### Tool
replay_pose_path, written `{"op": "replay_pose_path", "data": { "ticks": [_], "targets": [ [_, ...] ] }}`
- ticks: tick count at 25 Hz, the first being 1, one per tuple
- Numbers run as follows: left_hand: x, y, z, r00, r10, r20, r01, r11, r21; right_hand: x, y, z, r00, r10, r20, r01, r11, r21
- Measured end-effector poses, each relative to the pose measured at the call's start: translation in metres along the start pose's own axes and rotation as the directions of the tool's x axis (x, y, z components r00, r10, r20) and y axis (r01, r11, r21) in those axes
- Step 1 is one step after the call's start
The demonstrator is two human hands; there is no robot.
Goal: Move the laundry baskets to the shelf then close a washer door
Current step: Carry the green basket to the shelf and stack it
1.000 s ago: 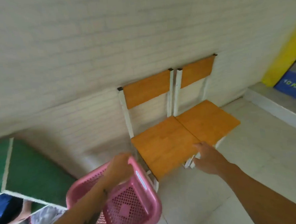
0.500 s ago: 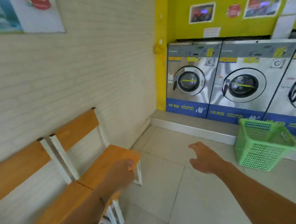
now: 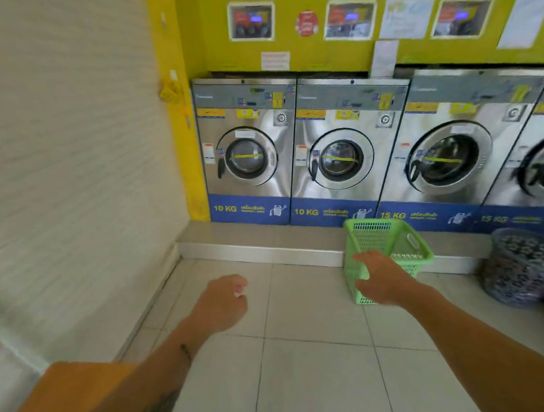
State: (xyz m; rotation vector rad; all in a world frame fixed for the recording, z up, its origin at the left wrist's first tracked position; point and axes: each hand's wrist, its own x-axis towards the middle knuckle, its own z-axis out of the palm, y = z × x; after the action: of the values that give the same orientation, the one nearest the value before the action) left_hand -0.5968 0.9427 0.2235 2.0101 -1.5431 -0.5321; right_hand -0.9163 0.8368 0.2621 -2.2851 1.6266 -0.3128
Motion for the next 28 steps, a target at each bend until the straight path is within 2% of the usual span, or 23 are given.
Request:
{"op": "replay_pose_path", "data": {
  "ticks": [2,6,10,14,16,21,28],
  "targets": [
    [0.062,0.023,0.013,0.995,0.054,0.08,-0.055,0.998,0.009,0.036,0.022,-0.01,0.998,0.059,-0.038,-0.059,0.998,-0.001],
    [0.155,0.073,0.051,0.977,0.15,0.154,-0.151,0.988,-0.003,0.093,0.08,-0.024,0.985,0.16,-0.068,-0.155,0.986,0.065],
    [0.23,0.126,0.112,0.954,0.182,0.236,-0.196,0.98,0.034,0.146,0.165,-0.041,0.964,0.249,-0.096,-0.238,0.965,0.111],
    [0.308,0.198,0.181,0.948,0.189,0.256,-0.216,0.973,0.08,0.216,0.273,-0.076,0.951,0.289,-0.107,-0.279,0.956,0.095],
    [0.342,0.235,0.212,0.956,0.154,0.248,-0.18,0.98,0.085,0.25,0.322,-0.096,0.956,0.291,-0.037,-0.289,0.956,0.059],
    [0.419,0.294,0.28,0.957,0.133,0.259,-0.166,0.98,0.111,0.336,0.411,-0.132,0.953,0.302,-0.025,-0.302,0.953,0.023],
    [0.556,0.305,0.398,0.969,0.047,0.243,-0.064,0.996,0.066,0.474,0.51,-0.11,0.949,0.293,0.119,-0.278,0.952,-0.126]
  ]
}}
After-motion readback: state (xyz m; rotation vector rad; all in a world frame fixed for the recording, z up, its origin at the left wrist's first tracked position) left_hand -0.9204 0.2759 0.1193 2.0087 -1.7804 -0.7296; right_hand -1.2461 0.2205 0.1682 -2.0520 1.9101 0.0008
